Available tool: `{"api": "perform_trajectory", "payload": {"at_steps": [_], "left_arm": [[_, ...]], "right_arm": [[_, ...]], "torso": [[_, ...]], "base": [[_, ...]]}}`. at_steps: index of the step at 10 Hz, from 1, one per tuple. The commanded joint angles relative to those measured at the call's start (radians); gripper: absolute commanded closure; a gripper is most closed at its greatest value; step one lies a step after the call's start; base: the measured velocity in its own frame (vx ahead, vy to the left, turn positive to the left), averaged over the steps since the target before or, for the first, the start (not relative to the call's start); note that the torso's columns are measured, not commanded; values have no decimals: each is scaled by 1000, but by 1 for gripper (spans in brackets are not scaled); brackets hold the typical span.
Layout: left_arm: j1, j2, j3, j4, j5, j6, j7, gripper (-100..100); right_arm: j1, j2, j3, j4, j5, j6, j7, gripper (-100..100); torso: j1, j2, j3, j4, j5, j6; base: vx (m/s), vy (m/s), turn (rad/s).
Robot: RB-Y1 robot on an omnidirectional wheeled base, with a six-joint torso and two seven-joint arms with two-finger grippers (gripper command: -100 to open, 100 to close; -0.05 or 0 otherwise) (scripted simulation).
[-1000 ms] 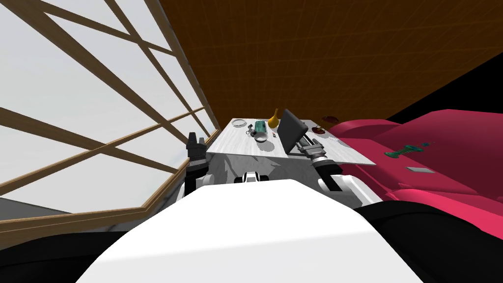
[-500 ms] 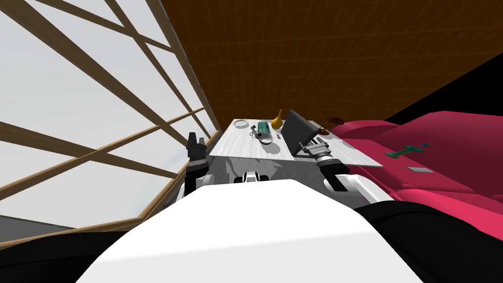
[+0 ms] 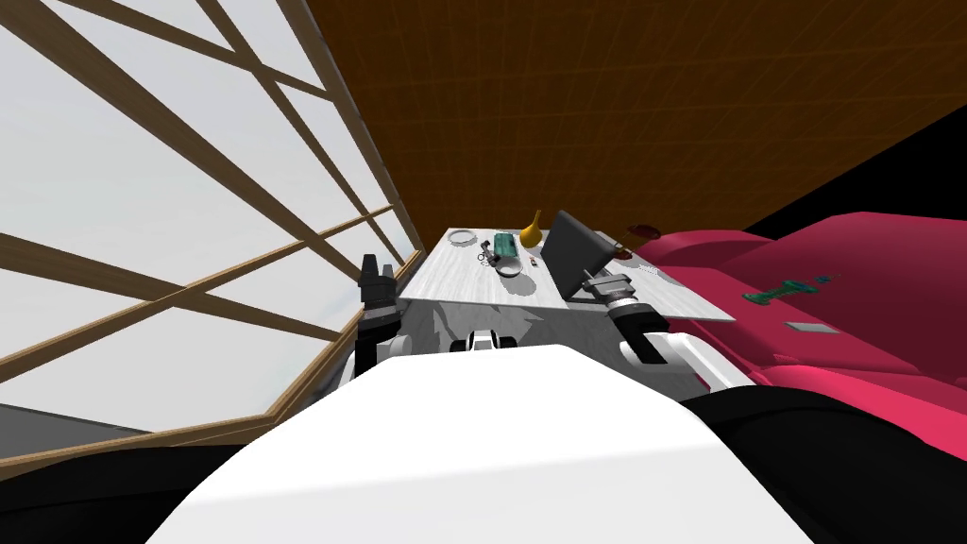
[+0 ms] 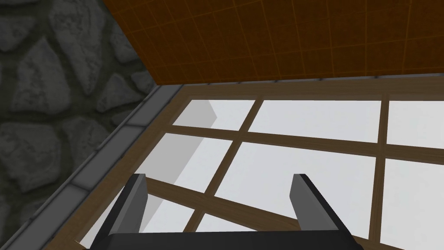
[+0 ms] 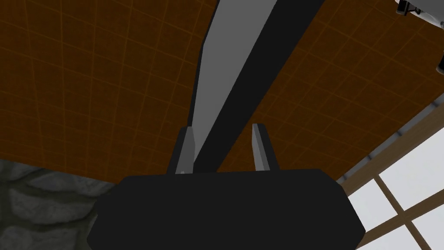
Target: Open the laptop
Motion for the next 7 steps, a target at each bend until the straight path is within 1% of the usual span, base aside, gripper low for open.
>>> {"api": "perform_trajectory", "payload": {"at_steps": [1,5,6,7], "left_arm": [[0,0,0,0,0,0,0,0],[0,0,0,0,0,0,0,0],[0,0,0,0,0,0,0,0],[0,0,0,0,0,0,0,0]], "right_arm": [[-23,2,1,22,-47,0,-50,100],[-58,3,6,54,-120,2,-125,100],[-52,2,6,45,-109,0,-111,100],[-84,24,16,87,-138,-15,-143,100]], "torso": [[2,-1,-1,-1,0,0],[-1,-5,-3,-2,-1,0],[-1,-5,-3,-2,-1,-1],[1,-5,-3,-2,-1,-1]], "base": [[-45,-84,13],[-37,-65,9],[-16,-27,8],[-35,-50,22]]}}
